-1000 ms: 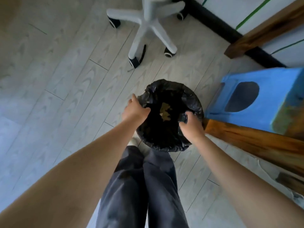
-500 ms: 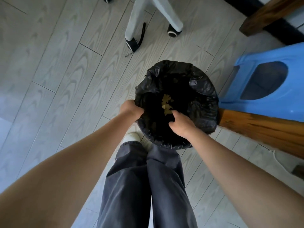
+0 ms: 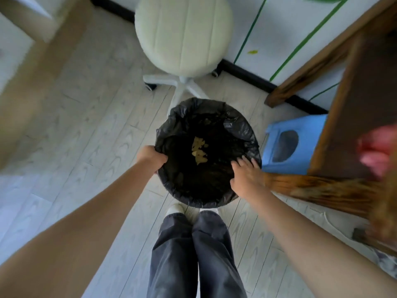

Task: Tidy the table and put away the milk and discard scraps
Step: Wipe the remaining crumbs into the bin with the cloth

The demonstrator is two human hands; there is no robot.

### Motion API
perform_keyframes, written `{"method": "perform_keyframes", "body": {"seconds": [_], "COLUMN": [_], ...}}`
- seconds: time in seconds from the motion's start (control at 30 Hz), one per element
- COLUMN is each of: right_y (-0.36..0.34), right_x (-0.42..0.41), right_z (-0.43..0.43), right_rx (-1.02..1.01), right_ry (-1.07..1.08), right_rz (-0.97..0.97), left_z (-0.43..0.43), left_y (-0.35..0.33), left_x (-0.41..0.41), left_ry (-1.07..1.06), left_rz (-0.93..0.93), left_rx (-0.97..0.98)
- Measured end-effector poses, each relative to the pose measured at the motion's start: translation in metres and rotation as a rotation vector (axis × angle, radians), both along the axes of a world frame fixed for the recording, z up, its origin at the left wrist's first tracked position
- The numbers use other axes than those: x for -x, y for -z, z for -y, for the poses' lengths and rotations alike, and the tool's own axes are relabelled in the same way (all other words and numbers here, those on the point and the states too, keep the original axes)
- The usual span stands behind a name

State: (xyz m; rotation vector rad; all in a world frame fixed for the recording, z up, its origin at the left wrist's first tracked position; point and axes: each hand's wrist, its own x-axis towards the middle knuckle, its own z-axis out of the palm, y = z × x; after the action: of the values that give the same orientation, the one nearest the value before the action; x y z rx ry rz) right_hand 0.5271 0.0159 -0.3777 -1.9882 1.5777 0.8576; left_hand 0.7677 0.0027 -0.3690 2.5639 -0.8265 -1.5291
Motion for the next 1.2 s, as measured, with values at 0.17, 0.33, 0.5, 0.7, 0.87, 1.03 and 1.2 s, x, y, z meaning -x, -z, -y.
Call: {"method": "perform_keyframes", "body": {"seconds": [0.17,0.33,0.5,0.7,0.87,1.03,1.2], "right_y": [-0.105,-0.187,-0.248,-0.286,-0.294,-0.297,-0.312], "right_x": [-0.007,-0.017,-0.016,-0.008,0.016,0.045,0.095], "right_z": [0.006,0.011,0.008,-0.002,0.0,0.026,0.059], "right_rx": [0.169,0.208,0.15,0.174,0.204,0.278,0.544], "right_ry": [0.05,0.203,0.289,0.353,0.41,0.556,0.734], "right_rz": [0.05,0.148,0.232,0.285,0.328,0.49,0.574], "left_z": [0.001,-0.002,0.004,0.014,0.028,0.058,0.095], "left_y": [-0.101,-0.179,-0.239,-0.266,-0.268,-0.269,-0.263], "left_x": [-0.021,-0.022,-0.01,0.018,0.035,0.061,0.089], "left_ry": [0.004,0.001,0.12,0.182,0.264,0.355,0.494], "left_rz": [-0.003,-0.015,0.047,0.081,0.136,0.173,0.205], "left_rx": [0.098,0.181,0.251,0.287,0.264,0.247,0.224]}}
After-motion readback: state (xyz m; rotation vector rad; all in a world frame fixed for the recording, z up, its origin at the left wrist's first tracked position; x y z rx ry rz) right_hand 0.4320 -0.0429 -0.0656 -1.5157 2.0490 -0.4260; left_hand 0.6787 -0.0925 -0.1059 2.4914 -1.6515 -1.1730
